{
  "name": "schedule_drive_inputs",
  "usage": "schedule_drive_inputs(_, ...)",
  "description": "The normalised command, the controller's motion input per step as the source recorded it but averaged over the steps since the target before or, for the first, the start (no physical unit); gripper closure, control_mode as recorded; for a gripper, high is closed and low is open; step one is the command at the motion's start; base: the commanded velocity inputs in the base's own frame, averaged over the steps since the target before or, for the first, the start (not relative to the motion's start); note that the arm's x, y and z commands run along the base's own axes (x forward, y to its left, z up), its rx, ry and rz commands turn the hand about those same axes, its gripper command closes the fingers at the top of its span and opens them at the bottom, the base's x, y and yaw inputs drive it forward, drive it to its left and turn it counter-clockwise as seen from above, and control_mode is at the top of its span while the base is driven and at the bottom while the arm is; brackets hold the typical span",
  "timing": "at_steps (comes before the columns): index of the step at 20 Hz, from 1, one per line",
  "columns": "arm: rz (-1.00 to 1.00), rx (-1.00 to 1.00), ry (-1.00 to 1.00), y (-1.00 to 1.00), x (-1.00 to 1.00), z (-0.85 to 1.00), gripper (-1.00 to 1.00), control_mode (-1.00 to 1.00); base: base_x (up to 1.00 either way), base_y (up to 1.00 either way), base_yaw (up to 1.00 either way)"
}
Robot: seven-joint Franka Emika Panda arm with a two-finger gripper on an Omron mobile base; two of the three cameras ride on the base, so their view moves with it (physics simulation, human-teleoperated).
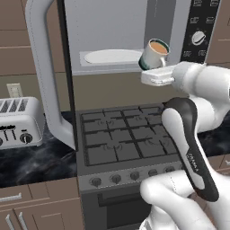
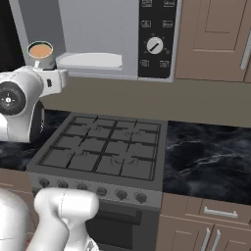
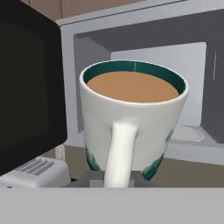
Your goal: Pick the cup of tea, navigate to the dining table, and place it on the saucer.
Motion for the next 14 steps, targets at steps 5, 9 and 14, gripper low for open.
schedule_drive_inputs(5, 0.00, 0.00, 0.16, 0.00, -0.60, -0.11, 1.00, -1.00, 0.00, 0.00, 0.00)
schedule_drive_inputs(9, 0.00, -0.03, 0.42, 0.00, -0.12, -0.53, 1.00, -1.00, 0.00, 0.00, 0.00)
schedule_drive_inputs(14, 0.00, -0.07, 0.43, 0.00, 0.02, -0.49, 1.00, -1.00, 0.00, 0.00, 0.00)
